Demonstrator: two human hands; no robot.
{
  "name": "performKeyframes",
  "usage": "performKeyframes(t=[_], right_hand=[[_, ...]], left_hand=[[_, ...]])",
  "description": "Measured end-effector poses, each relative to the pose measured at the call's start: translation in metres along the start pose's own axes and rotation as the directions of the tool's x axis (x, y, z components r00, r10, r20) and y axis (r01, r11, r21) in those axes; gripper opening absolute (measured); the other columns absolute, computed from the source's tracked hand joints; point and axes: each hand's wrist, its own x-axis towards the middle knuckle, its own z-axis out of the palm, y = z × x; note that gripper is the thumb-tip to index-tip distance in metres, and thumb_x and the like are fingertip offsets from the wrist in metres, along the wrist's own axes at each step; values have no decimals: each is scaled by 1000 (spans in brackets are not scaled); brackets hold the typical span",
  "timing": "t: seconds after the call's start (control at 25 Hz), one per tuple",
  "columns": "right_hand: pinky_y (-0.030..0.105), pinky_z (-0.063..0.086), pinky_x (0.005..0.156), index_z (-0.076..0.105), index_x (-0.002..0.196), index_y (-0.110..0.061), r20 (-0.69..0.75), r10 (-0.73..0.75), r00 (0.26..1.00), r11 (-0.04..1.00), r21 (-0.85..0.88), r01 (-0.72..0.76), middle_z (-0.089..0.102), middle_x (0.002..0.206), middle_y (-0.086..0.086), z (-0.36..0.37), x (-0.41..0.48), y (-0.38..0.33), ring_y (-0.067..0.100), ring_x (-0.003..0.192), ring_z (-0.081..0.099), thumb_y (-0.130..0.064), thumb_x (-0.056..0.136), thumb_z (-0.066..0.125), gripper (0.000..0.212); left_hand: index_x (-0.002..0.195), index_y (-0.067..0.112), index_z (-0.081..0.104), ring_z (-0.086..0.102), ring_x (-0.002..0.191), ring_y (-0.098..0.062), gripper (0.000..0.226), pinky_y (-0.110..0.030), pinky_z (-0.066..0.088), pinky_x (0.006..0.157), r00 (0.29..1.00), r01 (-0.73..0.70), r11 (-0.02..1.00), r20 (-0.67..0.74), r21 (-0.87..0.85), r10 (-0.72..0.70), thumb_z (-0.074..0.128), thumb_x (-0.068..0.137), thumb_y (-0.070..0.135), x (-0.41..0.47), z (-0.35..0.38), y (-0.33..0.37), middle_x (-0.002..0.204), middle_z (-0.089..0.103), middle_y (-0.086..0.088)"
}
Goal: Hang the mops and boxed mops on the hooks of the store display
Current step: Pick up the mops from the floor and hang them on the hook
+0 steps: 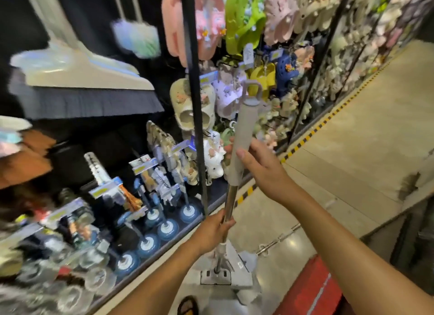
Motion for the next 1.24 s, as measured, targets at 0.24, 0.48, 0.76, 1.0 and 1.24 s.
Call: performKeyframes(t=[0.24,0.48,0.76,1.0,1.24], right_hand=[[28,57,87,66,108,-20,257,28,966,979,187,-78,74,89,-4,121,-5,-4,11,87,71,-46,105,44,34],[24,43,46,63,91,-9,475,-59,878,880,440,-179,47,53,3,262,-36,-66,14,43,42,-70,91,38,66],[24,25,41,51,63,-19,664,-169,729,826,499,-262,33,46,-3,431,-145,-194,10,38,27,-67,90,30,59],[27,26,47,51,64,-20,763,-264,591,816,503,-285,34,47,-1,553,-245,-300,13,39,28,-72,92,34,62],[33,50,60,65,100,-13,825,-423,375,766,546,-339,61,73,6,658,-306,-389,22,62,56,-67,98,36,61]], left_hand=[[116,15,56,66,97,-14,23,-40,53,93,961,55,989,-263,-136,-90,51,108,35,-97,-48,-6,101,66,0],[109,34,52,64,88,-1,6,-29,53,84,875,71,974,-456,-215,-164,47,110,36,-232,-88,-25,98,66,9],[74,1,61,64,52,-10,46,-26,56,65,527,-126,830,-746,-543,-408,51,108,30,-419,-110,-54,56,68,2],[60,16,44,37,31,-7,57,-23,31,38,139,-349,709,-782,-613,-607,32,103,51,-590,-143,-53,36,41,7],[46,25,42,31,35,-13,74,-23,25,42,-24,-290,831,-864,-475,-502,35,94,80,-748,-177,-84,42,36,4]])
